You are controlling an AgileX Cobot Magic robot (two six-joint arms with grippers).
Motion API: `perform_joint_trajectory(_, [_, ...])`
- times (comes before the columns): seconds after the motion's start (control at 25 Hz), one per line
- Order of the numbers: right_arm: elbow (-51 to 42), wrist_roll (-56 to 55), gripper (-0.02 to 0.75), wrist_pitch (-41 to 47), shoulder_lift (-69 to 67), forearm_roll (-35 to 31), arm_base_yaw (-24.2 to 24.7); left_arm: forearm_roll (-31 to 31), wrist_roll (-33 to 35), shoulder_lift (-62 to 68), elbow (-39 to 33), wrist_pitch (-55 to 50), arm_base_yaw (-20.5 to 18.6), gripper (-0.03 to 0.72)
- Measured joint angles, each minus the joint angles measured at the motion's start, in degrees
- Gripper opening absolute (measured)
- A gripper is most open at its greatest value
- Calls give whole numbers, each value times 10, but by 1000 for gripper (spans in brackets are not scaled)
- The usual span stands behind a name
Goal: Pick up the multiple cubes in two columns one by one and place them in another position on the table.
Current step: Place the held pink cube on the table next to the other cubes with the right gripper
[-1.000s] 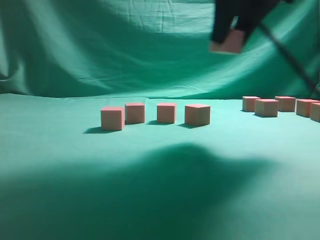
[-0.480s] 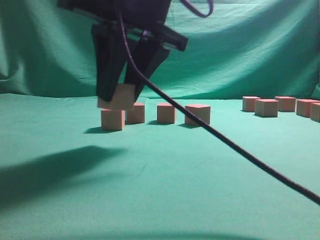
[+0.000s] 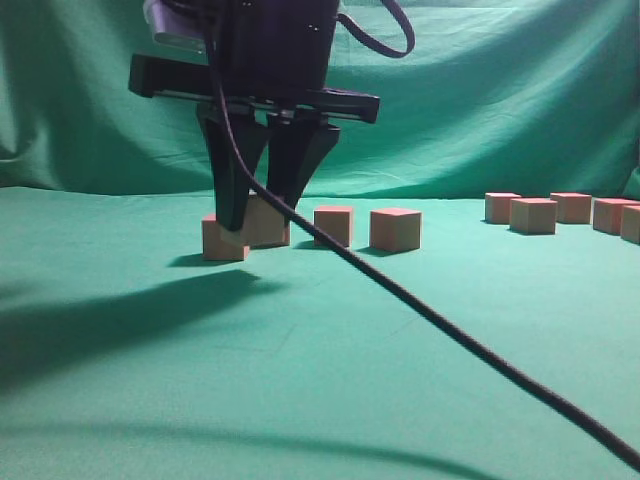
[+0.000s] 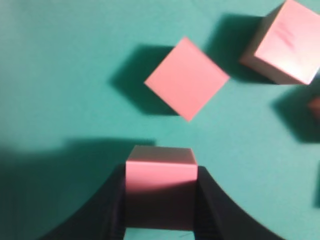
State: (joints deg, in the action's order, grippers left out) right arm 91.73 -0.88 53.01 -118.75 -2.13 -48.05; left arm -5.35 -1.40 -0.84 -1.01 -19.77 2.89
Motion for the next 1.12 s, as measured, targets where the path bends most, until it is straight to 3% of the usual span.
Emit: perform_joint_trajectory(1.12, [0, -30, 262, -30, -29, 24, 0, 0, 0, 0, 0, 0, 0, 0])
